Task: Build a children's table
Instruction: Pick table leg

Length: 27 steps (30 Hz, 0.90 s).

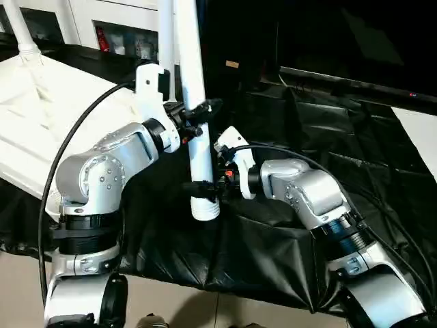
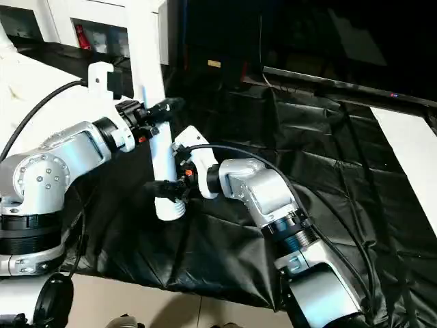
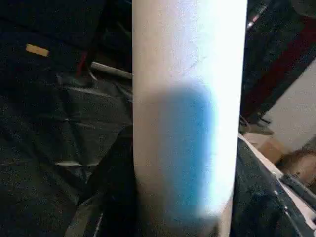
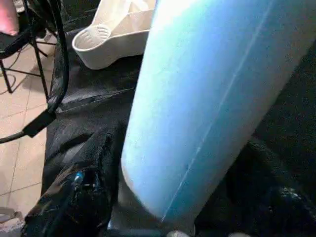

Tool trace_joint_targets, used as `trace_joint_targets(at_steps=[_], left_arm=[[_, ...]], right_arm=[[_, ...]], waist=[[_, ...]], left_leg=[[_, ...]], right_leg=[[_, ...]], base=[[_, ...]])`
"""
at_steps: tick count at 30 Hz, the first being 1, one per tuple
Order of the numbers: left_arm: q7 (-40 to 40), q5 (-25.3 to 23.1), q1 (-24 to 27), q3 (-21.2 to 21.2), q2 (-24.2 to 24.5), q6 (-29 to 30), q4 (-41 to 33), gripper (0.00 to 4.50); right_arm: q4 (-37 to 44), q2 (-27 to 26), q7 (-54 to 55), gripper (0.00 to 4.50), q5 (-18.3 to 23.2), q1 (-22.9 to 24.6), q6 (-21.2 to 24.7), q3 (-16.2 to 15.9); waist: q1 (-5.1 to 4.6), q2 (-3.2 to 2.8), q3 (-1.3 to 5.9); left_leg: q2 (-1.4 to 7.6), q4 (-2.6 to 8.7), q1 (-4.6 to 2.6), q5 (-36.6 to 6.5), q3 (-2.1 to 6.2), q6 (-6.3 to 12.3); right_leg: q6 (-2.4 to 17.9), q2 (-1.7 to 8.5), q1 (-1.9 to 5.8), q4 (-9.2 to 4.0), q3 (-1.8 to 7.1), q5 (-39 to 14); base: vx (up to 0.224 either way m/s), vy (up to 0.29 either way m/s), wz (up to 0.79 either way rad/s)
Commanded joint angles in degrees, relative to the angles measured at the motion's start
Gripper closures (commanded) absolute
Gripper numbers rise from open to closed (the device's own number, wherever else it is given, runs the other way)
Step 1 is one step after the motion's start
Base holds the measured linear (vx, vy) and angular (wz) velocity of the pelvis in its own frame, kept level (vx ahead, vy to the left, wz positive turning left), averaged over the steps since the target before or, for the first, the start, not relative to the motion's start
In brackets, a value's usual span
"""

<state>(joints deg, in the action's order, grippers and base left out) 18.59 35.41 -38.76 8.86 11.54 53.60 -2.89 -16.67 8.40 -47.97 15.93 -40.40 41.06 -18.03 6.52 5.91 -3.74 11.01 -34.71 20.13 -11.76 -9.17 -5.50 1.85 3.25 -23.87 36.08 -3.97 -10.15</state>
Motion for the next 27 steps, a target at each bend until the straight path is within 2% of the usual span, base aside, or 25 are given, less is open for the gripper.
trace_joint_targets(at_steps=[1, 4, 6, 9, 19, 21, 24, 25, 27], left_arm=[[1.00, 0.99, -0.10, -1.15, 0.00, 0.67, -1.37, 2.70], [1.06, 0.99, -0.13, -1.16, 0.09, 0.65, -1.28, 2.70], [1.38, 1.13, -0.03, -1.21, 0.42, 0.76, -1.44, 2.70], [1.65, 0.94, -0.06, -1.30, 0.62, 0.59, -1.26, 2.70], [1.71, 0.29, 0.10, -0.81, 0.44, -1.24, -1.40, 2.70], [2.01, 0.68, 0.25, -0.80, 0.64, -0.88, -1.70, 2.00], [2.22, 0.73, 0.69, -0.85, 0.46, -1.86, -2.51, 1.98], [2.30, 0.25, 0.87, -1.01, 0.31, -3.11, -2.87, 1.68], [2.49, -0.80, 1.10, -1.43, 0.25, -5.25, -3.32, 1.61]], right_arm=[[-0.91, 0.42, 0.11, 1.60, 0.24, -0.87, 0.74, 1.09], [-1.08, 0.41, -0.02, 1.70, 0.35, -0.92, 0.86, 1.04], [-1.15, 0.38, -0.42, 2.01, 0.43, -0.75, 1.22, 0.99], [-1.27, 0.47, -0.65, 2.23, 0.38, -0.54, 1.19, 0.93], [-2.15, -0.70, 1.53, 2.53, -0.24, -0.23, 0.07, 1.63], [-2.42, -1.27, 2.65, 2.55, -0.32, -0.22, 0.22, 2.25], [-2.63, -2.30, 4.59, 2.57, -0.53, 0.24, -0.52, 3.44], [-2.56, -2.73, 5.30, 2.60, -0.44, 0.52, -1.26, 4.04], [-2.48, -3.31, 6.31, 2.60, -0.35, 0.84, -2.60, 4.93]], waist=[[0.15, -1.24, 4.13], [0.13, -1.21, 4.15], [0.14, -1.13, 4.14], [0.15, -1.15, 4.13], [0.18, -1.28, 4.20], [0.17, -1.29, 4.15], [0.14, -1.34, 4.17], [0.14, -1.27, 4.17], [0.19, -1.29, 4.16]], left_leg=[[1.87, 4.05, 0.05, -2.98, 0.37, -1.94], [1.88, 4.04, 0.09, -2.90, 0.39, -1.89], [1.83, 4.03, 0.12, -2.92, 0.39, -1.89], [1.85, 4.05, 0.08, -3.03, 0.40, -1.99], [1.84, 4.04, 0.09, -2.82, 0.39, -2.20], [1.85, 4.07, 0.06, -2.93, 0.39, -2.23], [1.81, 4.08, 0.03, -3.11, 0.35, -2.59], [1.86, 4.12, 0.01, -3.19, 0.37, -2.65], [1.94, 4.15, 0.07, -3.17, 0.40, -2.55]], right_leg=[[9.08, 4.67, 4.05, -3.41, 3.14, -5.59], [9.15, 4.69, 4.13, -3.36, 3.14, -5.38], [8.94, 4.67, 4.16, -3.40, 3.14, -5.77], [8.67, 4.65, 4.09, -3.45, 3.13, -6.41], [9.12, 4.66, 4.13, -3.33, 3.12, -5.51], [9.06, 4.64, 4.08, -3.36, 3.12, -5.56], [9.05, 4.69, 4.04, -3.41, 3.16, -5.88], [8.96, 4.68, 4.06, -3.38, 3.12, -5.85], [8.84, 4.77, 4.07, -3.40, 3.17, -5.62]], base=[[0.000, 0.000, 0.00], [0.000, 0.000, 0.00], [0.000, 0.000, 0.00], [0.000, 0.000, 0.00], [0.000, 0.000, 0.00], [0.000, 0.000, 0.00], [0.000, 0.000, 0.00], [0.000, 0.000, 0.00], [0.000, 0.000, 0.00]])
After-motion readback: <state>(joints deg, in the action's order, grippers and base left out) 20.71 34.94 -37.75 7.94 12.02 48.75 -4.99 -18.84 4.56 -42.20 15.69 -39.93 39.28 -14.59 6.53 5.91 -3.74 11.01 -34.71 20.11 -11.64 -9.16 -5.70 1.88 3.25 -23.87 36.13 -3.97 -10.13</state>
